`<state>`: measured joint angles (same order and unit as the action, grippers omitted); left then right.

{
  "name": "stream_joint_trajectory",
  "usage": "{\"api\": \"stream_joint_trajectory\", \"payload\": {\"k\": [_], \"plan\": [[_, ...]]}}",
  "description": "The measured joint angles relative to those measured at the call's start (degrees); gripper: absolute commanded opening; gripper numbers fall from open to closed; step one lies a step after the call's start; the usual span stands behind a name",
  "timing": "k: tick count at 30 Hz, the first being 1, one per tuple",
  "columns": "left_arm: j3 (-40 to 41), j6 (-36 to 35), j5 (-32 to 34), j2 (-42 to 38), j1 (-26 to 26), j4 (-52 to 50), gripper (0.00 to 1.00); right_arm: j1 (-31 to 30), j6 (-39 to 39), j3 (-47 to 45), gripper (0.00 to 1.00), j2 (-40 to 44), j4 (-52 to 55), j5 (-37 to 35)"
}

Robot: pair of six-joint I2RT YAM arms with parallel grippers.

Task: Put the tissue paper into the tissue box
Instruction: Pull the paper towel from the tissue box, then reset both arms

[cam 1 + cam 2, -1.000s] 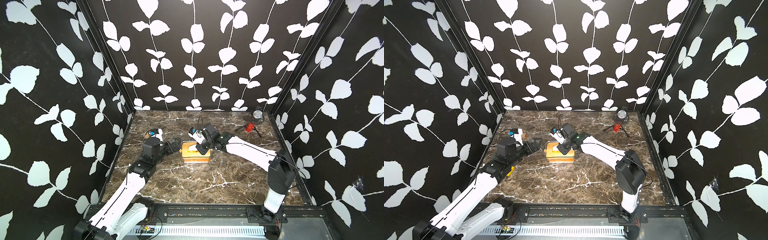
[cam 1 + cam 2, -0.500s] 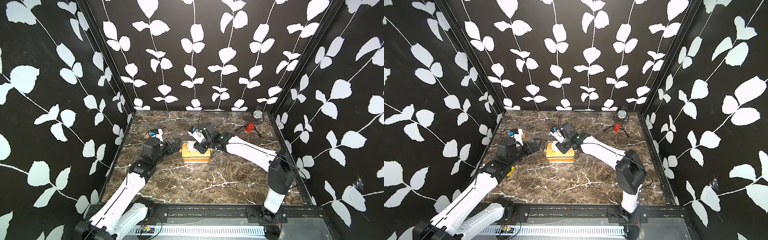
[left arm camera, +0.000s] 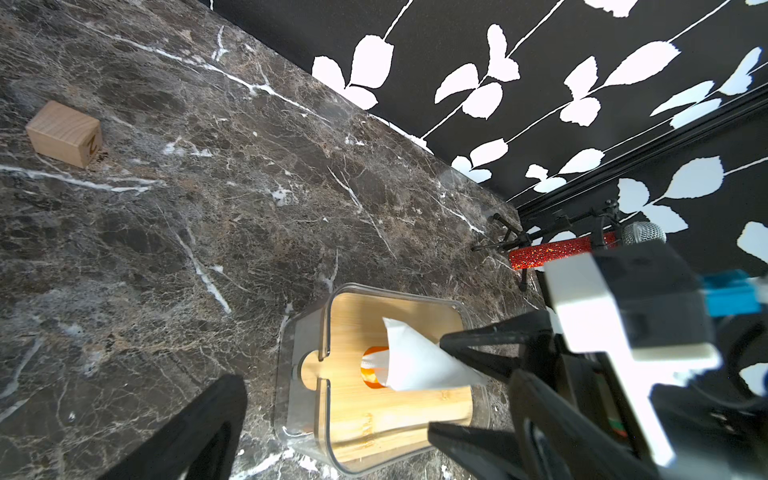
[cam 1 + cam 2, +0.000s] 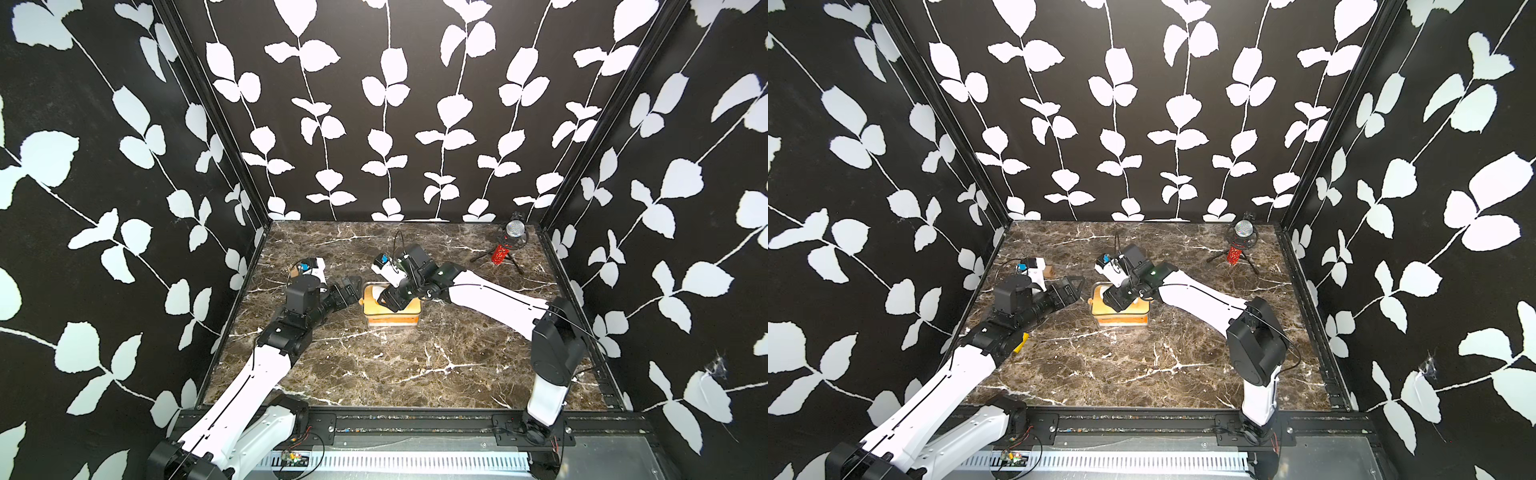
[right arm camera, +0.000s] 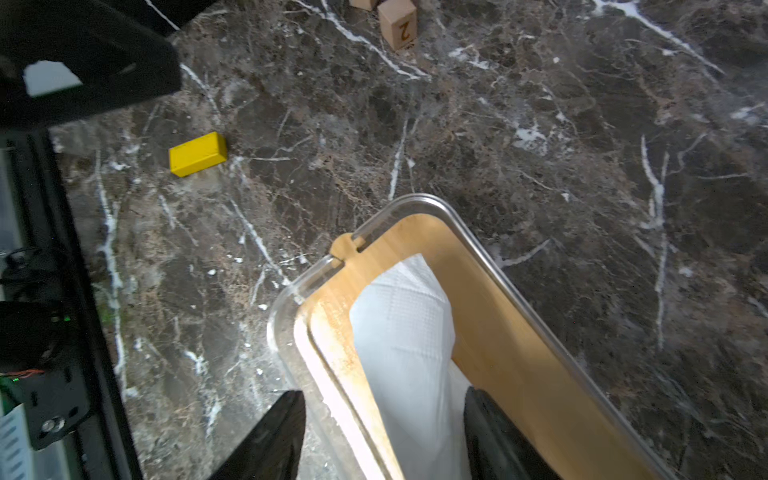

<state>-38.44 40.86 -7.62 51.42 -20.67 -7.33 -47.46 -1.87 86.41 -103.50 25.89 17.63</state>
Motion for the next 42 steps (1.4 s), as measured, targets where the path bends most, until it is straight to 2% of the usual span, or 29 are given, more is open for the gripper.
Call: {"api": "stream_joint_trajectory", "payload": {"k": [11,14,16,24,28,34,37,42], "plan": [[0.02,-0.44,0.17,-1.03,0.17,0.04,0.99,1.03,-4.57,-4.70,0.73,18.36,-7.10,0.76],[0.02,-1.51,0.42,-1.07,0.20,0.04,0.99,2.67,-6.91,-9.40,0.74,20.61,-9.29,0.11],[-0.17,-3.45,1.62,-1.09,0.20,-0.57,0.99,4.46,-8.66,-14.80,0.79,22.32,-10.60,-0.81],[-0.87,-19.08,15.32,-4.48,0.20,-1.46,0.99,15.65,-15.56,-33.07,0.86,36.79,-13.03,-7.72],[3.89,-26.21,23.10,-8.24,0.20,3.63,0.99,19.04,-17.77,-39.21,0.88,43.28,-15.91,-10.12],[11.15,-34.05,31.47,-8.72,0.20,10.08,0.99,20.79,-19.65,-48.57,0.95,46.82,-17.90,-13.27],[13.31,-37.40,35.91,-7.15,0.20,14.03,0.99,21.70,-18.78,-51.98,0.99,50.64,-18.03,-19.08],[15.52,-42.42,41.22,-0.57,0.83,24.02,0.99,25.00,-14.29,-56.50,1.00,56.06,-21.35,-33.79]]}}
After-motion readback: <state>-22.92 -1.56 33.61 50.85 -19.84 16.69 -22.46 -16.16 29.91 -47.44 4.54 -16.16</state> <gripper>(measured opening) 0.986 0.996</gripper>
